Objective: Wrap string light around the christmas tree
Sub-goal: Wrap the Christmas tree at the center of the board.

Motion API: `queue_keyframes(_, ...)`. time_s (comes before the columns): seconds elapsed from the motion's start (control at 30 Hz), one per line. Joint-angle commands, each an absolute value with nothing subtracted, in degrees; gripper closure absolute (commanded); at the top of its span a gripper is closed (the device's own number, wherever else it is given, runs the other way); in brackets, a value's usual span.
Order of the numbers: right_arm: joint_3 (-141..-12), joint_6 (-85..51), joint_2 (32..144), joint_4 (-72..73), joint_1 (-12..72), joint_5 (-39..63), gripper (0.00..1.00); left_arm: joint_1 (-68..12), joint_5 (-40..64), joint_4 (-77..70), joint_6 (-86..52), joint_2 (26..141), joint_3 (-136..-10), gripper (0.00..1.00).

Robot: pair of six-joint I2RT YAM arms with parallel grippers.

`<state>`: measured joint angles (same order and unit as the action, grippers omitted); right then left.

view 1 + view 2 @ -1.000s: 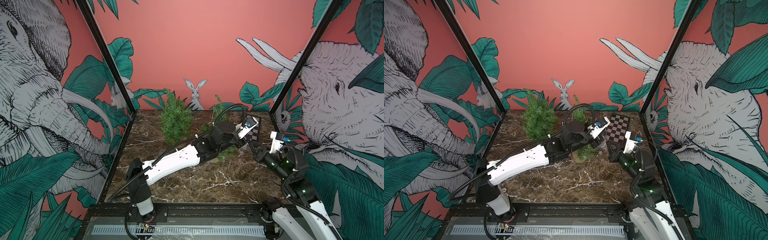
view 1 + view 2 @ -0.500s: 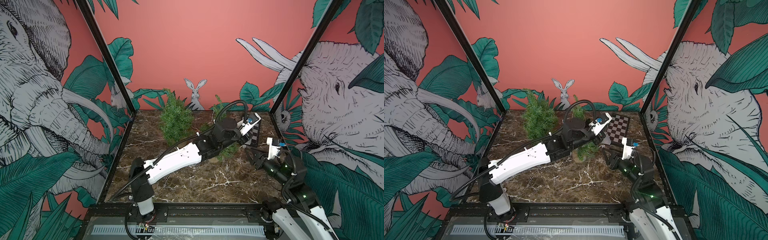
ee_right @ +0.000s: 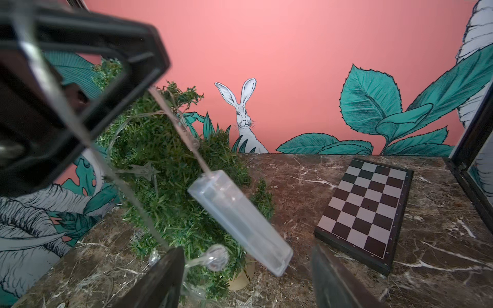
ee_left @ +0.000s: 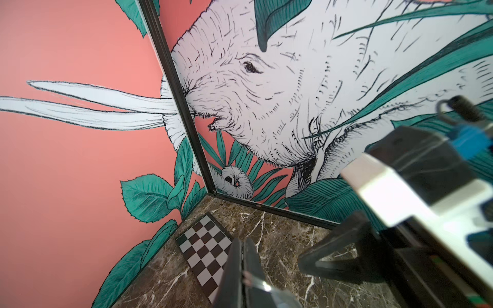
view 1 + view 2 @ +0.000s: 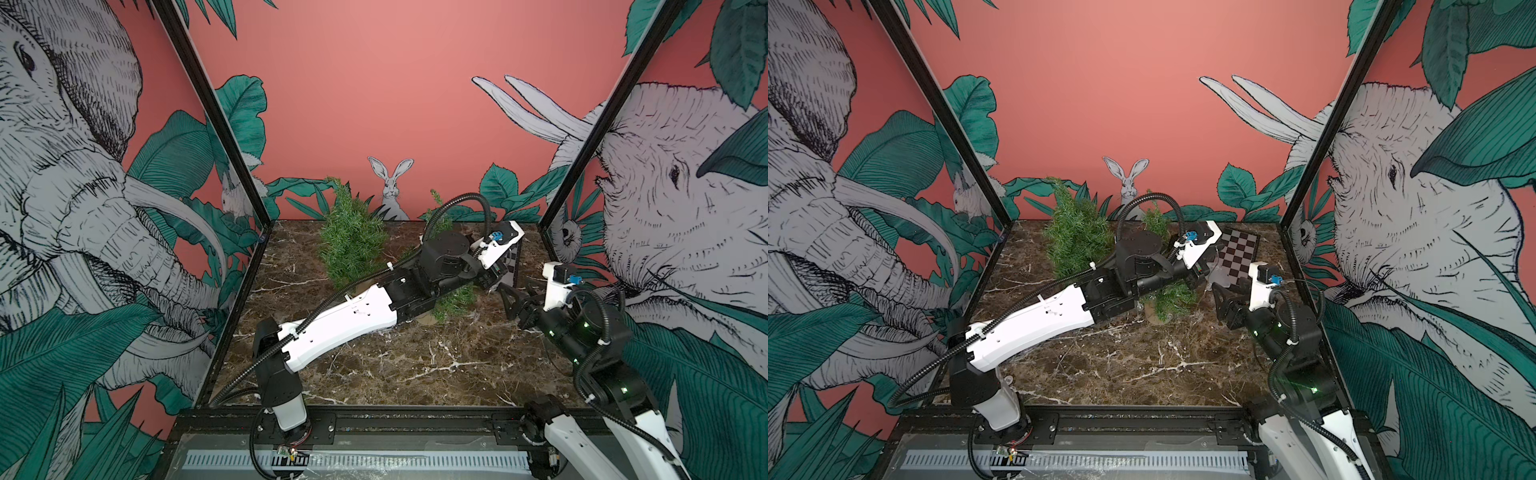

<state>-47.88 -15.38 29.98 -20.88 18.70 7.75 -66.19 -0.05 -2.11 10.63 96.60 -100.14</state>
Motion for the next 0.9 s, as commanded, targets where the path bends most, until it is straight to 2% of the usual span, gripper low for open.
queue_keyframes(0.0,-49.26,-13.02,27.99,-17.62,18.62,5.4,0.25,-66.45,2.12,-4.74,9.84,92.81,-102.59,1.0)
queue_keyframes(0.27,-49.33,-13.1,22.45,-19.11,18.57,7.42,0.21,-66.72,5.48,-3.77,6.54,94.09,-110.68,1.0)
queue_keyframes(0.4,-47.89,-13.45,19.7,-19.51,18.55,7.73,0.14,-67.23,7.01,-2.73,8.36,94.69,-116.16,1.0)
queue_keyframes(0.67,-47.02,-14.07,18.95,-18.26,18.58,12.11,0.13,-67.54,3.8,0.73,14.85,92.08,-123.05,1.0)
queue_keyframes(0.87,-46.85,-14.82,21.41,-15.66,18.6,15.78,0.12,-67.5,-5.87,-0.68,19.66,88.08,-123.36,1.0)
